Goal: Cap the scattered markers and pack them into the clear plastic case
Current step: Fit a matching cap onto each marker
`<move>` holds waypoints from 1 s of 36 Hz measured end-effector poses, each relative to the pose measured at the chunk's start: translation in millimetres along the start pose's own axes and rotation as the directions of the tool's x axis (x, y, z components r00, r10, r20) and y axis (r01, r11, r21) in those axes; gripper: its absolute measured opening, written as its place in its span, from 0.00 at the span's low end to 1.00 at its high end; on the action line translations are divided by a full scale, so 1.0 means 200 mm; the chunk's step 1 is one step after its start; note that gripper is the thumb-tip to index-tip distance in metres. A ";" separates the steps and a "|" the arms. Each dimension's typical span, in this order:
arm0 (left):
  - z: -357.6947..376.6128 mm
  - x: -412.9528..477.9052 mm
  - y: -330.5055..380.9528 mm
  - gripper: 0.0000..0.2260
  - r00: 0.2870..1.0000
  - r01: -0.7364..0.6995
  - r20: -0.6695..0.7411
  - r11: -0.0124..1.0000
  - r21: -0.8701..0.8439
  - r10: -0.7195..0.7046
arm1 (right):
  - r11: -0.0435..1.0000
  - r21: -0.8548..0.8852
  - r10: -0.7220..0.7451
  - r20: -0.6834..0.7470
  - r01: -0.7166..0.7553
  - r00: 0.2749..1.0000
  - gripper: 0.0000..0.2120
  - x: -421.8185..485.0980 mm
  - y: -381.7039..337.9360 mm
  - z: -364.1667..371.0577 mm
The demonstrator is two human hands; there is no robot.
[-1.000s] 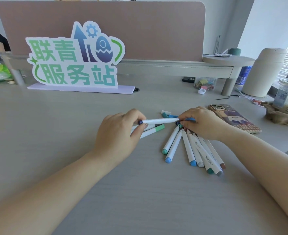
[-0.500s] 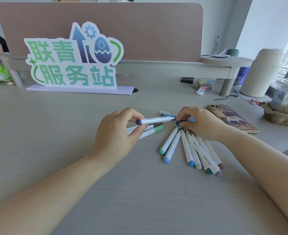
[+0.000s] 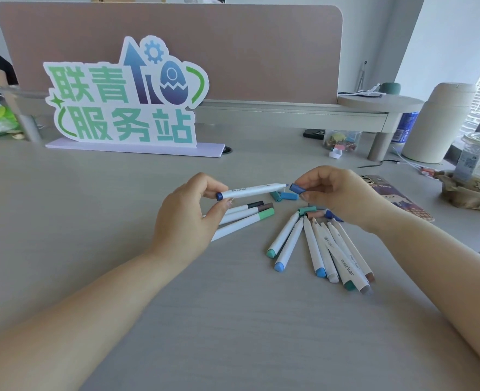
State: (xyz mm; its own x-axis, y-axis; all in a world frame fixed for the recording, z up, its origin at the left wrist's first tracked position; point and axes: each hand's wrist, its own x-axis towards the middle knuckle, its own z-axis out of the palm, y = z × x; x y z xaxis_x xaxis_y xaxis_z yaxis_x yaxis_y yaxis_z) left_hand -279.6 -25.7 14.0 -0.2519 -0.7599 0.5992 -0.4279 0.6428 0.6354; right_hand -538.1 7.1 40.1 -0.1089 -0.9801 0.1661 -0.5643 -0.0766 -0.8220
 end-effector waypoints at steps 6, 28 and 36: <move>-0.01 0.00 0.00 0.04 1.000 0.001 -0.005 1.000 -0.012 -0.001 | 0.999 -0.037 -0.016 -0.007 0.016 1.000 0.10 0.00 0.00 0.00; -0.01 0.00 0.01 0.05 0.997 0.074 0.004 0.991 -0.112 -0.074 | 0.994 -0.024 -0.107 0.037 0.108 0.994 0.09 -0.02 -0.06 0.01; -0.02 0.02 0.01 0.05 0.995 0.100 0.027 0.981 -0.167 -0.097 | 0.994 0.016 -0.107 0.053 0.106 0.993 0.09 -0.04 -0.07 0.02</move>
State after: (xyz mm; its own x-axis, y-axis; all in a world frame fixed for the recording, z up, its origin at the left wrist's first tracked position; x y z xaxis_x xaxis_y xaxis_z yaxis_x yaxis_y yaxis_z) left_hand -277.8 -27.2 19.7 -0.2329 -0.8208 0.5217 -0.2995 0.5709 0.7645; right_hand -526.1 14.4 48.9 -0.0043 -0.9747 0.2234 -0.5591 -0.1829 -0.8087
